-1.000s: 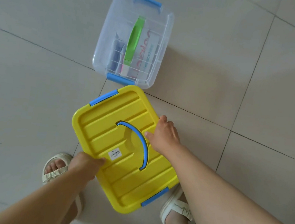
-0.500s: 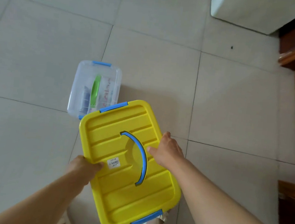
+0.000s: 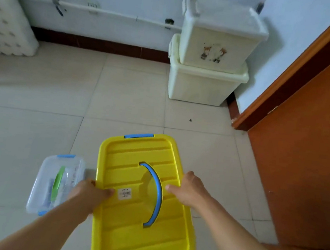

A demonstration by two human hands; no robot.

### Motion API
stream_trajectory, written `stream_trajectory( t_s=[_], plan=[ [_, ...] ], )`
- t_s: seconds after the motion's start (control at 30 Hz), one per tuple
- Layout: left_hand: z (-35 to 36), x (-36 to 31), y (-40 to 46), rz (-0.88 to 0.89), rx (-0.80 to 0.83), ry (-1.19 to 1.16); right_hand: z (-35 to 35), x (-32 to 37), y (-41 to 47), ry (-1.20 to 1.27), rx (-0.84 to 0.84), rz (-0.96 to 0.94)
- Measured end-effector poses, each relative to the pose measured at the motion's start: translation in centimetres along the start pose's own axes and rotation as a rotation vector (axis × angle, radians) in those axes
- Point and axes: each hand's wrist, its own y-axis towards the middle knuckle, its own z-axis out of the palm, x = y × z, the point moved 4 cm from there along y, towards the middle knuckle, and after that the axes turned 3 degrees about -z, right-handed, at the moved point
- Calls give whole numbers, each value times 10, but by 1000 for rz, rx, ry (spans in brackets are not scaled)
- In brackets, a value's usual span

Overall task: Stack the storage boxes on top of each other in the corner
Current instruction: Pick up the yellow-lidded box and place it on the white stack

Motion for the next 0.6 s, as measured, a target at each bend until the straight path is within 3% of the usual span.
stream_trajectory(
  t_s=[0.3,0.6],
  plan=[
    [6,-164,-73,214,32,-6,-161,-9,-10,180,-173,99],
    [5,-337,-79,394,117,17,-302,16,28,241,-353,118]
  ],
)
